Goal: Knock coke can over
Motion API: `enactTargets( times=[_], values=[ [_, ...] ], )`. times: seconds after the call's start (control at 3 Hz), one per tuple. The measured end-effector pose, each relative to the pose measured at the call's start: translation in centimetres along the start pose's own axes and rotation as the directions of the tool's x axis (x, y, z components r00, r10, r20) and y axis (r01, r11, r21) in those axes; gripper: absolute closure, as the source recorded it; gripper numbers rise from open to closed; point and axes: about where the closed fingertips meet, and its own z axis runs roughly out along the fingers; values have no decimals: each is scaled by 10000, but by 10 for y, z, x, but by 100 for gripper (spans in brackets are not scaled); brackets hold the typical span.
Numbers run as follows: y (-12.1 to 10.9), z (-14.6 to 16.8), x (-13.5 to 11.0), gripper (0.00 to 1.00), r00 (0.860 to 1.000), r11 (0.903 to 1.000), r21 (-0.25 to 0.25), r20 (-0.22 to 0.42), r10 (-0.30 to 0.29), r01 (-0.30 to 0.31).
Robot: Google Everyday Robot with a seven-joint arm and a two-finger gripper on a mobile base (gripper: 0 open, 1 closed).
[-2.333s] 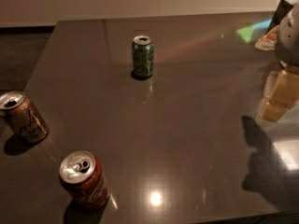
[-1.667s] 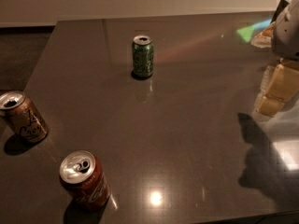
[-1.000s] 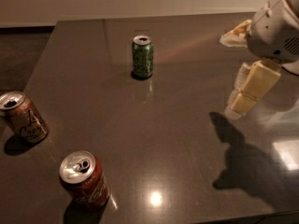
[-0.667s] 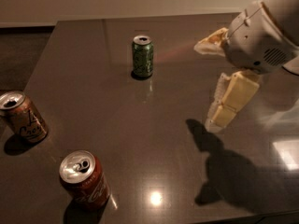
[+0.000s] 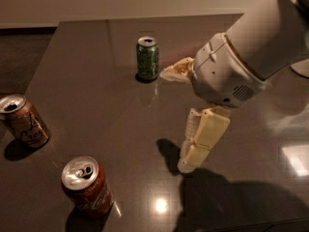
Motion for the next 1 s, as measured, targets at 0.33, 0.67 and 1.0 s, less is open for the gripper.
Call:
enactTargets(
  times=[0.33, 0.67, 1.0],
  values=[
    [21, 43, -22, 0, 9990, 9992, -320, 387, -227, 240],
    [36, 80, -36, 0, 9960, 9982, -542, 867, -195, 242],
    [50, 100, -51, 0, 9868, 9956, -897, 1612, -134, 282]
  ],
)
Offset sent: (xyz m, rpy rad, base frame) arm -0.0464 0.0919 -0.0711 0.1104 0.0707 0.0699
